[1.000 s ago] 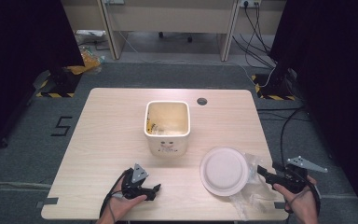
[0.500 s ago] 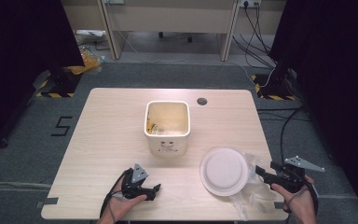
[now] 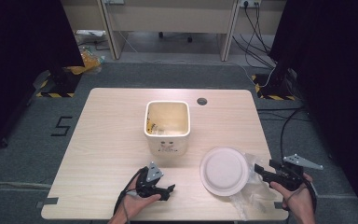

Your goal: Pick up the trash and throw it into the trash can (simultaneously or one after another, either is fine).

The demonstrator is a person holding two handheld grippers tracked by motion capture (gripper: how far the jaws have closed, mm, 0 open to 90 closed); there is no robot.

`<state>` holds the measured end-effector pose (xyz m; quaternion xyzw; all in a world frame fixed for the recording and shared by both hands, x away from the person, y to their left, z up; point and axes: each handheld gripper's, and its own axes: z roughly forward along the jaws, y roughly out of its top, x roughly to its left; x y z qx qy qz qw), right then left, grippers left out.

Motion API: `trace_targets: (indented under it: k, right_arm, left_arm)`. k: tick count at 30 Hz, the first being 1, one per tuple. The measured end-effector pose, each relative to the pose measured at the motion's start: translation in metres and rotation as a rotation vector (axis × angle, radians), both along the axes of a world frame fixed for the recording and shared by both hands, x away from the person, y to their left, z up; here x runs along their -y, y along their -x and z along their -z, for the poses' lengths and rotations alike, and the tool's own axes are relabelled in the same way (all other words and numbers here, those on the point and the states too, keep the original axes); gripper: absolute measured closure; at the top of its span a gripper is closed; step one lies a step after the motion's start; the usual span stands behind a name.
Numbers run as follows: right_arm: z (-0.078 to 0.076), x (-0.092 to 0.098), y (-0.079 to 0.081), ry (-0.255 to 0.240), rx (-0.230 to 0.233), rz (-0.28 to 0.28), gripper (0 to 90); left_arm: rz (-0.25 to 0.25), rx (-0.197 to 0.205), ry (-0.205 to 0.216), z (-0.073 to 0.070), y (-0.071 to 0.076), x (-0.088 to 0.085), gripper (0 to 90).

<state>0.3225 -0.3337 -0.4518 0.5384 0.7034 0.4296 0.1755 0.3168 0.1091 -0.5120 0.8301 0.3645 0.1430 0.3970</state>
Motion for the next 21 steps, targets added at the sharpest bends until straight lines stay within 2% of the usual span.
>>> trace_targets:
  k: [2, 3, 5, 6, 8, 9, 10, 15, 21]
  right_arm:
    - [0.0, -0.001, 0.0, 0.0, 0.002, -0.002, 26.0]
    - [-0.002, -0.002, -0.001, -0.007, 0.006, -0.009, 26.1]
    - [-0.005, -0.004, -0.002, -0.006, 0.015, -0.014, 26.1]
    - [-0.006, -0.006, -0.003, -0.006, 0.019, -0.016, 26.1]
    - [-0.006, -0.007, -0.004, -0.007, 0.018, -0.016, 26.1]
    - [-0.006, -0.01, -0.006, -0.001, 0.015, -0.029, 26.1]
    - [-0.006, -0.01, -0.006, -0.001, 0.015, -0.029, 26.1]
    - [-0.003, -0.021, -0.015, 0.011, 0.002, -0.059, 26.2]
    - [0.005, -0.03, -0.024, 0.025, -0.027, -0.077, 28.0]
  left_arm:
    - [0.015, 0.008, 0.004, -0.003, -0.002, 0.009, 16.1]
    - [0.031, 0.014, 0.011, -0.005, -0.006, 0.02, 16.1]
    - [0.037, 0.013, 0.014, -0.006, -0.008, 0.026, 16.2]
    - [0.057, 0.011, 0.016, -0.005, -0.011, 0.037, 16.3]
    - [0.068, 0.012, 0.012, -0.005, -0.013, 0.043, 16.4]
    - [0.08, 0.014, 0.01, -0.004, -0.016, 0.054, 16.7]
    - [0.08, 0.014, 0.01, -0.004, -0.016, 0.054, 16.7]
    - [0.106, 0.022, -0.001, -0.003, -0.023, 0.076, 16.9]
    - [0.11, 0.026, 0.008, -0.002, -0.027, 0.088, 17.4]
